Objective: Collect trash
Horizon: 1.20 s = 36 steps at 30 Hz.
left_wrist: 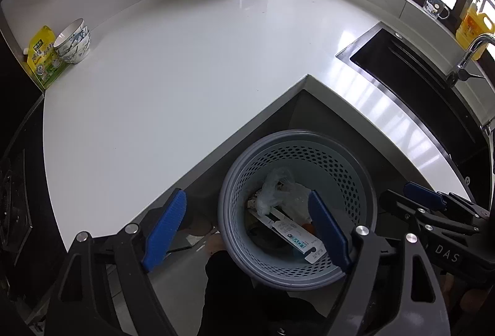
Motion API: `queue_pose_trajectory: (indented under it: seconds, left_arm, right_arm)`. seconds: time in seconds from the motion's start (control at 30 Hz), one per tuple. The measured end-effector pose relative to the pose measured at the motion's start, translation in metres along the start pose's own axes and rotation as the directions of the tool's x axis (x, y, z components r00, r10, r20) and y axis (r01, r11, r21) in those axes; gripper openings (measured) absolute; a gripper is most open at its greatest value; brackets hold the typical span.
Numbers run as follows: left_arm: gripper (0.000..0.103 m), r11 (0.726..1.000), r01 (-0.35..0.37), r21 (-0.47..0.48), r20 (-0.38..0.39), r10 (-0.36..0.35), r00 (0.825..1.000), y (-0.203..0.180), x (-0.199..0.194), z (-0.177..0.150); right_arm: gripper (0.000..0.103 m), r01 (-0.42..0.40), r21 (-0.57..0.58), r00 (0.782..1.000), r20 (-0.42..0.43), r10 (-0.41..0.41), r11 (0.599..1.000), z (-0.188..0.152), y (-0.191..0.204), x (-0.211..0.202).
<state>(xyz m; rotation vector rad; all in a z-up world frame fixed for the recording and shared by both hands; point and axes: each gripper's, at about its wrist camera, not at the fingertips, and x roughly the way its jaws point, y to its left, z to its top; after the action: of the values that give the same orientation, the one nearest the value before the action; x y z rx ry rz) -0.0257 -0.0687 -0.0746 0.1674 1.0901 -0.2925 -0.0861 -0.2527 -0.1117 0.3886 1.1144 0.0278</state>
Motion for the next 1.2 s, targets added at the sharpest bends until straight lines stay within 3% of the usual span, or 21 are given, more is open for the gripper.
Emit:
queue_pose_trajectory:
  seconds: [0.23,0.7,0.9,1.2]
  left_arm:
    - [0.085,1.000,-0.012,-0.018,0.006,0.013,1.000,0.005,-0.011,0.000]
    - [0.094,0.999,-0.034,-0.040,0.052,0.036,0.998,0.014,-0.034,0.003]
    - [0.096,0.998,-0.017,-0.058,0.056,0.020,0.998,0.019,-0.038,0.004]
    - [0.096,0.997,-0.055,-0.059,0.057,0.059,0.997,0.020,-0.040,0.005]
  right_arm:
    - [0.061,0.004,-0.008,1.000,0.013,-0.004,1.000,0.001,0.006,-0.013]
    - [0.062,0.014,-0.015,1.000,0.016,-0.014,1.000,0.002,0.012,-0.020]
    - [0.062,0.012,-0.026,1.000,0.019,-0.012,1.000,0.002,0.016,-0.022]
    - [0.062,0.016,-0.027,1.000,0.026,-0.015,1.000,0.002,0.017,-0.025]
